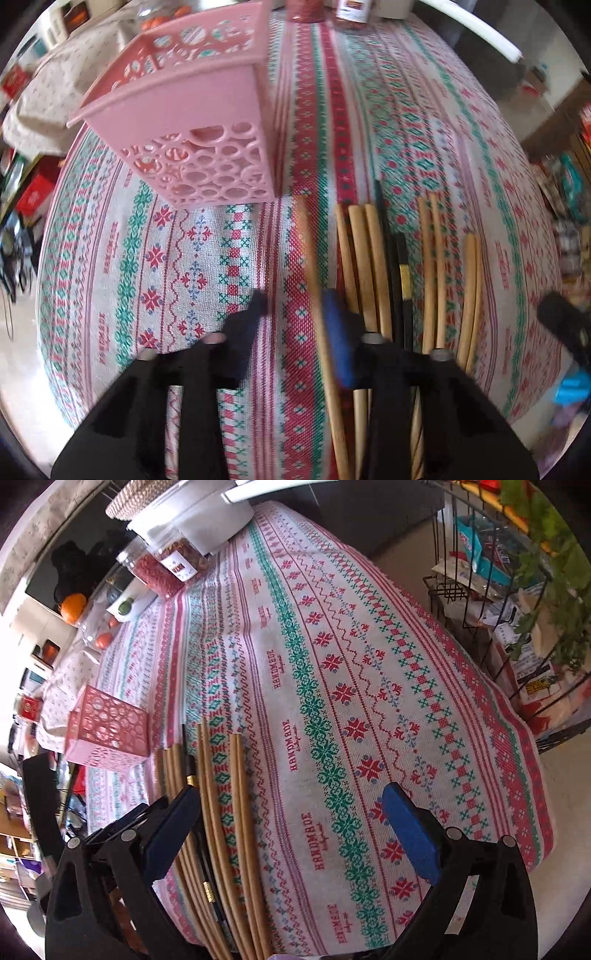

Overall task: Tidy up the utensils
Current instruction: 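Close the left gripper on one chopstick while the right gripper grasps another chopstick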

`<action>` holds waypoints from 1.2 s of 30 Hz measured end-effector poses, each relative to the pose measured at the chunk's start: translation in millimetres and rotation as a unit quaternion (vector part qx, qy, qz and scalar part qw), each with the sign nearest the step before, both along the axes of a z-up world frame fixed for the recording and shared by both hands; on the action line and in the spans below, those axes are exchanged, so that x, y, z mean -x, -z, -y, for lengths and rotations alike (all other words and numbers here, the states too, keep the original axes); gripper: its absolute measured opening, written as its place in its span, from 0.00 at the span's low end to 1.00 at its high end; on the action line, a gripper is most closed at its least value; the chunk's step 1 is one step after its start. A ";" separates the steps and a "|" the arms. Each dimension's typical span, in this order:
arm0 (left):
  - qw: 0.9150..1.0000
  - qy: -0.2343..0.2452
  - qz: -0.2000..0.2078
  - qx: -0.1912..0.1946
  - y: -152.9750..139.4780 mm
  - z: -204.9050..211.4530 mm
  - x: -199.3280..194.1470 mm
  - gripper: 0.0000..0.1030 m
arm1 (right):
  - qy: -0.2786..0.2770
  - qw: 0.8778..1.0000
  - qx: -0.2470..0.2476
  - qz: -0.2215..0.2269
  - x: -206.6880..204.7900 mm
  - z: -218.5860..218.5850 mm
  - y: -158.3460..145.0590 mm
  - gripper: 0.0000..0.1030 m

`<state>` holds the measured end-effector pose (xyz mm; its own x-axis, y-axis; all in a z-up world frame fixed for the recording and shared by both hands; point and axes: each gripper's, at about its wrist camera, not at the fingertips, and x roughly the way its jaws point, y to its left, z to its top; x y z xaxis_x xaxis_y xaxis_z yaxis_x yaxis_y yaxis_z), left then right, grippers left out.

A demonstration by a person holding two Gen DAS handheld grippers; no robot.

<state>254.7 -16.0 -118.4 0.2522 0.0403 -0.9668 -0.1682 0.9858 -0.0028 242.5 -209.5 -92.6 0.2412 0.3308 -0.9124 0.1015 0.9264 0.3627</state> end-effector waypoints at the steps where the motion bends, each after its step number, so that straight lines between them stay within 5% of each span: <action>1: 1.000 0.018 0.004 -0.004 -1.1 -0.5 3.6 0.13 | 0.000 1.000 0.003 -0.003 -1.3 -1.5 2.6 0.91; 7: 0.997 0.068 0.034 -0.002 -3.3 -13.3 33.8 0.05 | -0.002 1.000 0.026 -0.016 -10.4 -18.6 16.8 0.64; 17: 0.996 0.073 0.041 0.023 -12.1 -63.5 75.4 0.06 | -0.027 0.993 0.112 0.004 -14.9 -49.5 21.6 0.58; 24: 0.995 0.092 0.044 -0.002 -14.3 -58.4 75.8 0.07 | -0.083 0.979 0.181 0.054 -12.5 -82.5 22.1 0.42; 28: 0.995 0.091 0.046 0.018 -9.2 -58.2 61.1 0.05 | -0.065 0.989 0.123 0.050 -15.2 -66.9 20.9 0.09; 36: 0.991 0.067 0.091 0.068 -21.4 -86.2 60.8 0.05 | -0.011 0.998 0.018 0.067 -15.4 -26.9 7.7 0.07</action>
<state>193.9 70.2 -97.0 0.4172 -0.1334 -0.8990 -0.0210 0.9875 -0.1562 257.8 -182.6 -100.4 0.3543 0.3054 -0.8839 0.0337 0.9404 0.3384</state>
